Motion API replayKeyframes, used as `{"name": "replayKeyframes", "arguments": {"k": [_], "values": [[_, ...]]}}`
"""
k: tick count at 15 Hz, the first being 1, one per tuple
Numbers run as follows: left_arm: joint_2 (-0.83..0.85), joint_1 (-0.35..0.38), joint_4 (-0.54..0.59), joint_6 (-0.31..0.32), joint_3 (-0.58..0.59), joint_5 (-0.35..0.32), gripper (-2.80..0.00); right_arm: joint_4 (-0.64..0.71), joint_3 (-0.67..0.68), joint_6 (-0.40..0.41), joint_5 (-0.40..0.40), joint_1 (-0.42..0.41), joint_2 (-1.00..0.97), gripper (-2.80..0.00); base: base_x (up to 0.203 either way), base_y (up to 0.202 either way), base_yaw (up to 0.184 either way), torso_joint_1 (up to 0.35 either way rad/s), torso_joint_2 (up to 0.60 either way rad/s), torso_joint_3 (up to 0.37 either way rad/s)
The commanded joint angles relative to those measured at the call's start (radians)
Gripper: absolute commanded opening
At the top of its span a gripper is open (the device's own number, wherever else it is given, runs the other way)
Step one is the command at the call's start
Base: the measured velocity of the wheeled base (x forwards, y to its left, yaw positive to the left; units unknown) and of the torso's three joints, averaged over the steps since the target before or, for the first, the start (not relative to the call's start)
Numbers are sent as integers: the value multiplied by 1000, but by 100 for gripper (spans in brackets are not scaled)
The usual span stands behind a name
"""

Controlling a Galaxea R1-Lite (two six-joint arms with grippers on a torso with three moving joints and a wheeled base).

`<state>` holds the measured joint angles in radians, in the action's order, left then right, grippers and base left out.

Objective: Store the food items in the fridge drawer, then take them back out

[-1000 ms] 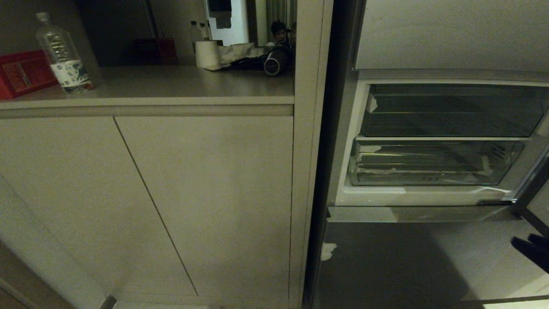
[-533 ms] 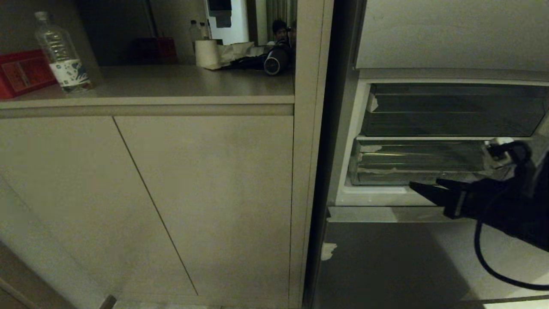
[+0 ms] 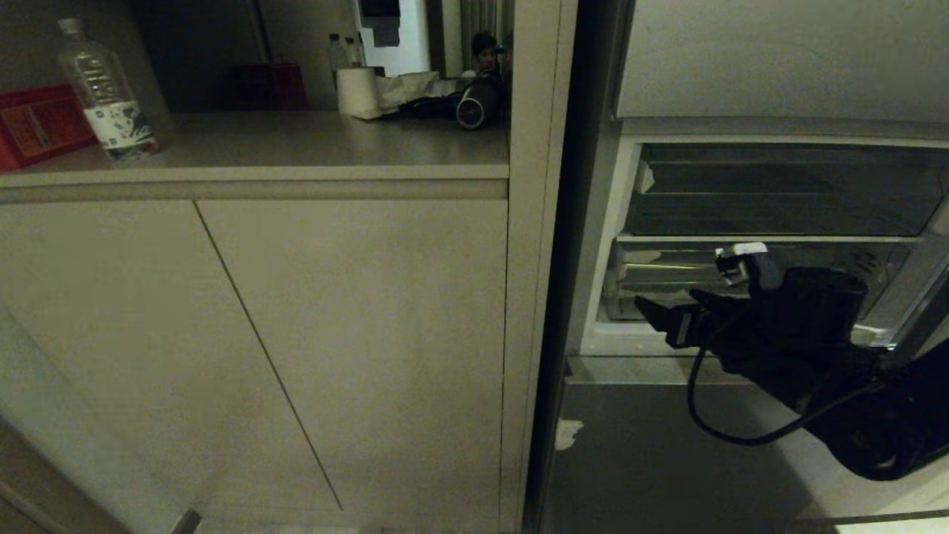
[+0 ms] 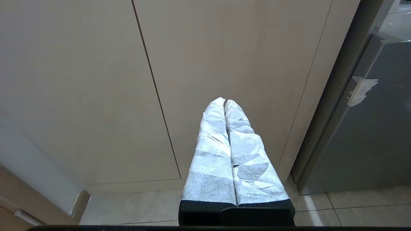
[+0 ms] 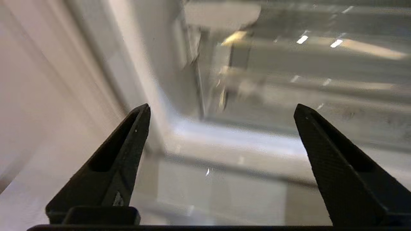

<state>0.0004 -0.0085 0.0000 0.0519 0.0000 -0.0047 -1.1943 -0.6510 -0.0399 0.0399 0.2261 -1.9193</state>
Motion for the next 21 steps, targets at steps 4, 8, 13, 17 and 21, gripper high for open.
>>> {"name": "replayKeyframes", "arguments": {"k": [4,8,13,17,21], "values": [[0,-1,0,0,0,0,-280,-83,-77,0,97,41,-131,0,0,0,0,0,0,0],[0,-1,0,0,0,0,-280,-84,-142,0,113,41,-159,0,0,0,0,0,0,0],[0,0,0,0,0,0,-280,-106,-189,3,126,42,-196,0,0,0,0,0,0,0],[0,-1,0,0,0,0,-280,-107,-239,5,141,44,-222,0,0,0,0,0,0,0],[0,-1,0,0,0,0,-280,-107,-281,6,153,47,-247,0,0,0,0,0,0,0]]}}
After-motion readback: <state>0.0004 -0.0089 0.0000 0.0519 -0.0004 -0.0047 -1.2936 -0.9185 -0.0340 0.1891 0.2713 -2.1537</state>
